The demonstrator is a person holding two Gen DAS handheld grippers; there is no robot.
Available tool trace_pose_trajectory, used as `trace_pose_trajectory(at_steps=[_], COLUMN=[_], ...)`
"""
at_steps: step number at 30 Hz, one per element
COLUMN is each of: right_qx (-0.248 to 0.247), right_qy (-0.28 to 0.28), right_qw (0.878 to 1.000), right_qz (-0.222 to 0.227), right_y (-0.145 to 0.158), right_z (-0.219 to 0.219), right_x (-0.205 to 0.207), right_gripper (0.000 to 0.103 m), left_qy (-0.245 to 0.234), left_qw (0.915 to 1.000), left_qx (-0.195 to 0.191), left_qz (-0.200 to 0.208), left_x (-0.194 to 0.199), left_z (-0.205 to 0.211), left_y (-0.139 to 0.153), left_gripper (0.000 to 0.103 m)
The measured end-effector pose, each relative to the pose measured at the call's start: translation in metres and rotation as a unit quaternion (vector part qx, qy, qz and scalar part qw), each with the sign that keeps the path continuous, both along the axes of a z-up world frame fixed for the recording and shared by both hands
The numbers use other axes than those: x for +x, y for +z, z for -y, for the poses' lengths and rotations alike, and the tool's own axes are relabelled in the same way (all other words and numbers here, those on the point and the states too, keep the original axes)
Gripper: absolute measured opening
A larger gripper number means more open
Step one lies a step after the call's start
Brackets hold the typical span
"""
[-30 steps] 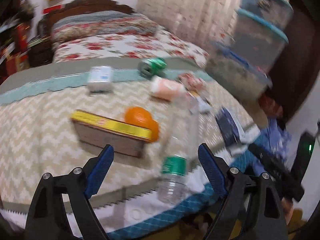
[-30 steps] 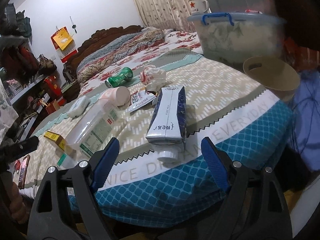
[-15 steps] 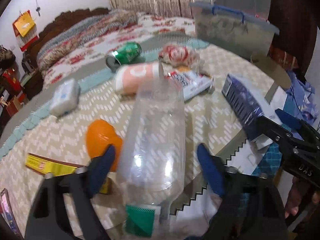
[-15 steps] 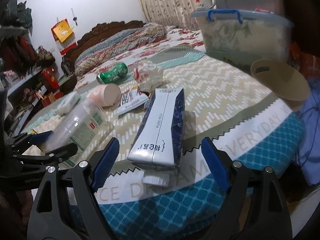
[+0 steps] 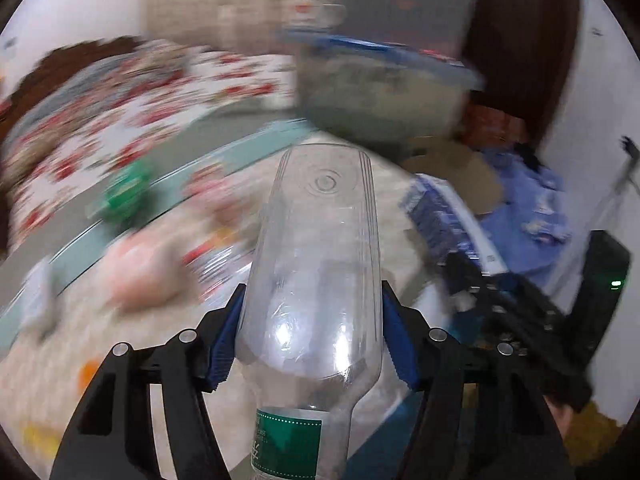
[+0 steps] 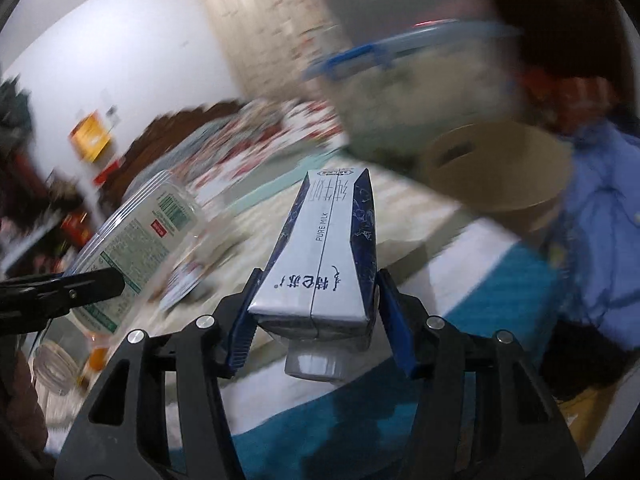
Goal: Collect trash
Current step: 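Carry bottle and carton to the beige bin and open both grippers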
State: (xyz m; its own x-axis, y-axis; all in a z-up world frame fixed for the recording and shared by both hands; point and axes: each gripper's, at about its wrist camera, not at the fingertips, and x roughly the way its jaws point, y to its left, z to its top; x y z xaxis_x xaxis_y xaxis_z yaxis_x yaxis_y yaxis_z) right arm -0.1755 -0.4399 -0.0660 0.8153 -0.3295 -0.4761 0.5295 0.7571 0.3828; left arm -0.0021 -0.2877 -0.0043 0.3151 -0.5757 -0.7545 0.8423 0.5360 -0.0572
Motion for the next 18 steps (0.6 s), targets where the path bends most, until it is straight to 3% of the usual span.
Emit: trace_pose_trajectory(at_steps=[3,9,10,11,12,15,18], right_qx=[0.011,0.043,0.047,0.052,0.056,0.049,0.022], right_qy=[-0.059,-0.133,-0.137,-0.146,-0.159,-0.178,-0.186], right_qw=[0.998,0.99,0.989,0.988,0.986,0.983,0.982], right_qz=[0.009,-0.016,-0.021,-0.024,-0.017,0.004,0.017], right_y=[0.002,-0.008,-0.01,-0.012,-0.013,-0.008,-0.001], right_z=[0.043,0.12,0.127,0.133,0.139,0.139,0.126], right_x=[-0.016,-0.021,-0.019,-0.019,-0.019,-0.029,-0.038], right_gripper=[0.057,0.06,0.06,0.064,0.073,0.074,0.073], left_qy=[-0.073,-0.129,-0.141,-0.144,-0.139,-0.116,-0.109], left_qw=[0.9973,0.9895,0.9868,0.986,0.9869,0.9906,0.992], left_qx=[-0.005,0.01,0.02,0.03,0.036,0.033,-0.009], left_qz=[0.0,-0.065,-0.078,-0.08,-0.074,-0.064,-0.063], left_x=[-0.004,0.002,0.004,0.002,0.0,0.008,0.013], left_z=[0.075,0.197,0.223,0.238,0.248,0.26,0.229], left_y=[0.001,-0.017,-0.024,-0.028,-0.031,-0.027,-0.004], left_gripper=[0.06,0.062,0.065,0.076,0.078,0.078,0.078])
